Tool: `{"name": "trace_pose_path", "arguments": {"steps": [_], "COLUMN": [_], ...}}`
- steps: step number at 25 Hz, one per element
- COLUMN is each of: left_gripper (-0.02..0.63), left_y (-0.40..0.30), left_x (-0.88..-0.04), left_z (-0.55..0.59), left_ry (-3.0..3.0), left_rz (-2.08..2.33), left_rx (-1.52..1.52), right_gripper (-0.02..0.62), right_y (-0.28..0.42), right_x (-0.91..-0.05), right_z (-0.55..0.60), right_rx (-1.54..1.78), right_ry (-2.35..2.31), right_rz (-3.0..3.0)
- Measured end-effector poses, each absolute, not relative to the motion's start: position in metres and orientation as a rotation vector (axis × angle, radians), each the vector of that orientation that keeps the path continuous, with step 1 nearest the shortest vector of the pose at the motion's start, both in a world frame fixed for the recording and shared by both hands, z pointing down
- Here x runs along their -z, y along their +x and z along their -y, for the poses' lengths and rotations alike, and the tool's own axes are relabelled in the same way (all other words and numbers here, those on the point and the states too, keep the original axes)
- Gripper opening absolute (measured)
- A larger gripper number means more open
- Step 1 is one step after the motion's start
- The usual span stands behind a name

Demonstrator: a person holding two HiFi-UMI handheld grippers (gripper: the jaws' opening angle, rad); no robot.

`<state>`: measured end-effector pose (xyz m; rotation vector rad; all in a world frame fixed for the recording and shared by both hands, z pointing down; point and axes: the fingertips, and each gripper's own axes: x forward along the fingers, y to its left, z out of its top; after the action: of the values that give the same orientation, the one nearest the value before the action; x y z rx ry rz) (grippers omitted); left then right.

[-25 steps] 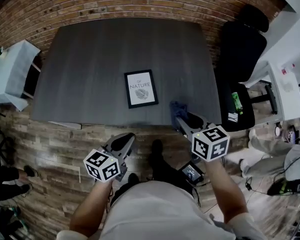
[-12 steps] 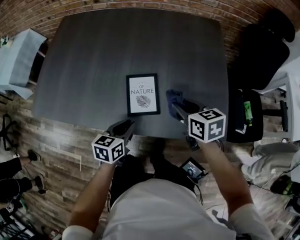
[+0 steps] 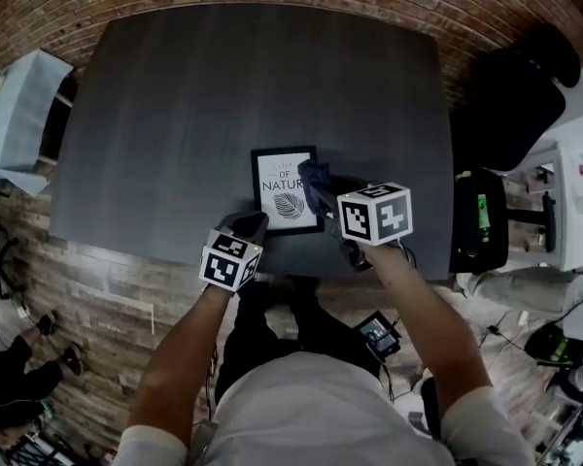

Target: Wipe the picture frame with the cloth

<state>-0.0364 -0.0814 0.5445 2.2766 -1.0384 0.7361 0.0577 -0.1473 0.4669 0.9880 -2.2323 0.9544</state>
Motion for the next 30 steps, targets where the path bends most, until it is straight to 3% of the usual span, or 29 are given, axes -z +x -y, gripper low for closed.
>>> {"name": "trace_pose_path", "arguments": {"steps": [19,30], "left_gripper": [0.006,0.006], "left_y": [-0.037,-0.041], "left_x": [-0.559,-0.560], "left_z": [0.087,0.088], "left_ry": [2.344,2.335], "left_rz": [1.020,1.074], "left_rx": [-0.722,-0.710], "right_gripper": [0.115,0.112], "right_y": [-0.069,-0.055], "right_x": [-0.518,-0.551], "right_z": [0.209,0.223], "right_rx": [-1.108,-1.119], "right_ry": [0.847,0.890], "right_rz": [2.160,2.032]}}
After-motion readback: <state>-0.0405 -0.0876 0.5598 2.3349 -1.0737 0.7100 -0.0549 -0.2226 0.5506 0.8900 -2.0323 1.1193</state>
